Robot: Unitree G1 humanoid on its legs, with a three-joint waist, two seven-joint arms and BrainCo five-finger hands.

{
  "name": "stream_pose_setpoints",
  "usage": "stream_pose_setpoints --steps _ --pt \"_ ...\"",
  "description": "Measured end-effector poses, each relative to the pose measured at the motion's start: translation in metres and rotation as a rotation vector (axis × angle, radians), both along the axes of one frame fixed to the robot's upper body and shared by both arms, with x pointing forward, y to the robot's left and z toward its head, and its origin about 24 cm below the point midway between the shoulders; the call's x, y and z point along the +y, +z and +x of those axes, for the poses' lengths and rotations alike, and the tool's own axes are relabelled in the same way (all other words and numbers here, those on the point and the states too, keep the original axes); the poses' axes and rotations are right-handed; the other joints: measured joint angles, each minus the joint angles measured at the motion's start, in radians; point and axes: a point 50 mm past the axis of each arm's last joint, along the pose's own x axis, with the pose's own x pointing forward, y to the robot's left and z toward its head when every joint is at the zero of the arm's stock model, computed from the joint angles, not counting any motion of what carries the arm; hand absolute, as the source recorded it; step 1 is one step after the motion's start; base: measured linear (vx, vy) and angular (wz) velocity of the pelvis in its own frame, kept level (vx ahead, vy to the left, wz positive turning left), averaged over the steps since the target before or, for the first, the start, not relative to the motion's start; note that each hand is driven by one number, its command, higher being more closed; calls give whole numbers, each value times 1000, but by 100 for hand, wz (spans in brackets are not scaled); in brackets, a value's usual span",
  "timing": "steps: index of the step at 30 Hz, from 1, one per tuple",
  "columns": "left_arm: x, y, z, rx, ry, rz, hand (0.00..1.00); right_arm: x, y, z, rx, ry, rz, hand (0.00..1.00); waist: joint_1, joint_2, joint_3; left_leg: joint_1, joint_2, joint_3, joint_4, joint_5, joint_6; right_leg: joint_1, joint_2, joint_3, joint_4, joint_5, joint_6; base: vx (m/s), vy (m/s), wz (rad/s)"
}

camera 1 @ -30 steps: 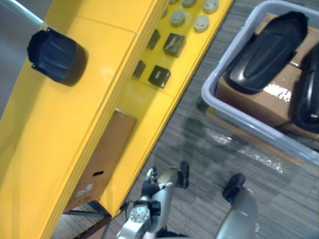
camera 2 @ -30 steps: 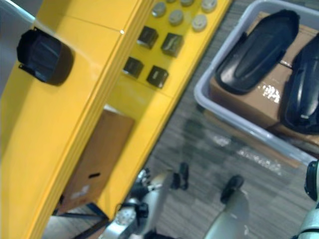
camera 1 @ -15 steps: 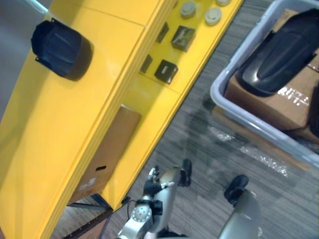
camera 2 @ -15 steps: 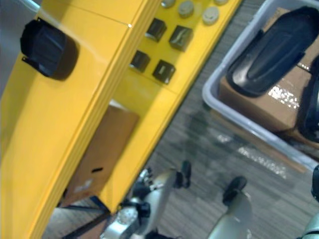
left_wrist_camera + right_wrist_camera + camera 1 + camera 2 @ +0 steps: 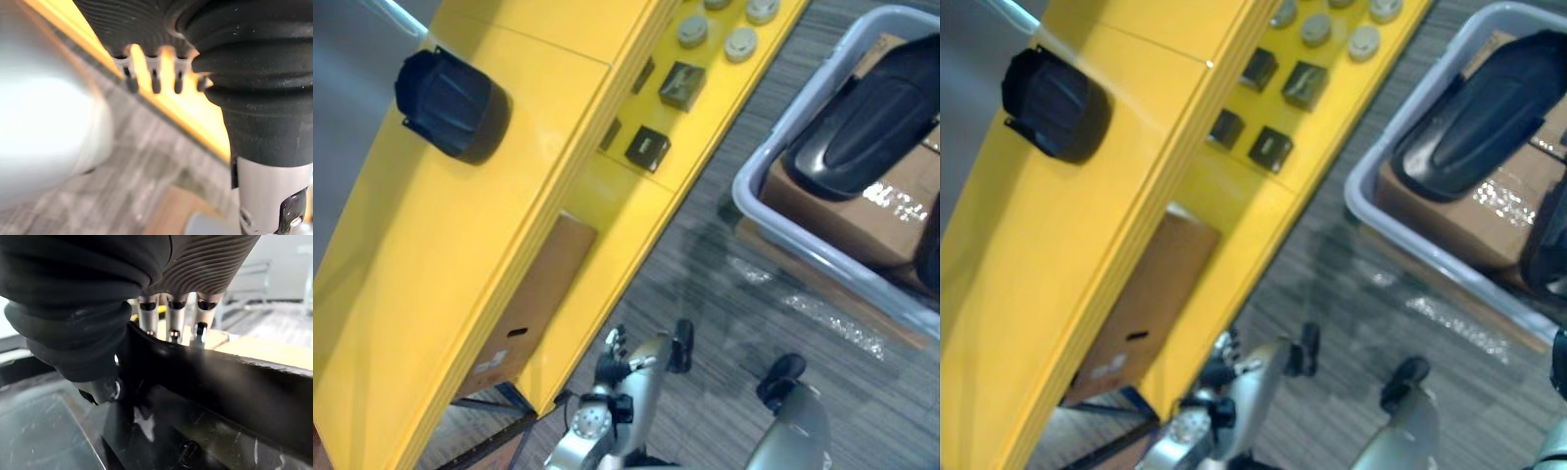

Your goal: Walk over and take plastic housings, then place them on the shelf

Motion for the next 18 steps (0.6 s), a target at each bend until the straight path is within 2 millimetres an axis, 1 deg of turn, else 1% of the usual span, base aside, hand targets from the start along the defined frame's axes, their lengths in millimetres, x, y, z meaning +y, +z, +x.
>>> stream_pose_setpoints --steps 1,4,7,8,9,10,12,13,15,16,18 --pt "1 1 1 -4 6 -4 0 0 0 1 -1 2 -3 100 0 0 0 5 0 0 -1 0 0 4 0 0 0 0 0 0 0 0" --pt "11 8 3 -21 67 -54 0 8 -3 10 -34 22 -47 100 -14 -3 3 39 -1 0 -15 1 -1 39 2 -5 -14 0 0 2 3 1" --pt "20 15 6 -48 105 -83 0 13 4 15 -87 29 -115 100 -24 -11 9 58 0 -8 -26 3 -5 66 9 -18 -28 0 0 4 7 6" --pt "27 18 8 -61 125 -83 0 18 6 20 -115 41 -139 100 -31 -26 20 71 1 -8 -34 6 -9 78 12 -19 -33 0 0 0 0 0" --pt "35 21 11 -79 158 -83 0 24 6 25 -148 54 -149 100 -38 -35 27 82 5 -9 -37 7 -11 90 16 -20 -38 0 0 0 0 0" --pt "38 23 13 -93 176 -88 0 27 7 28 -163 65 -154 100 -43 -40 31 90 5 -9 -41 8 -13 97 17 -20 -40 0 0 0 0 0" --pt "50 39 21 -167 237 -131 0 36 12 36 -225 104 -178 100 -57 -70 53 118 6 -8 -68 17 -23 117 21 -20 -52 1 -1 0 0 0" --pt "52 44 22 -191 246 -135 0 39 12 38 -240 113 -184 100 -62 -79 59 123 7 -11 -71 19 -24 124 24 -22 -57 1 -1 0 0 0" --pt "59 62 27 -276 249 -127 0 51 13 48 -291 153 -184 100 -75 -113 84 155 14 -10 -89 23 -31 152 34 -23 -73 2 -2 2 -14 -3" --pt "61 70 29 -322 237 -101 0 55 16 51 -315 171 -188 100 -79 -125 92 168 14 -8 -101 27 -34 161 36 -22 -81 3 -3 9 -28 -3" --pt "63 79 31 -364 242 -98 0 61 18 55 -335 194 -196 100 -87 -131 96 174 15 -9 -111 31 -37 171 44 -23 -98 11 -3 13 -8 -3"
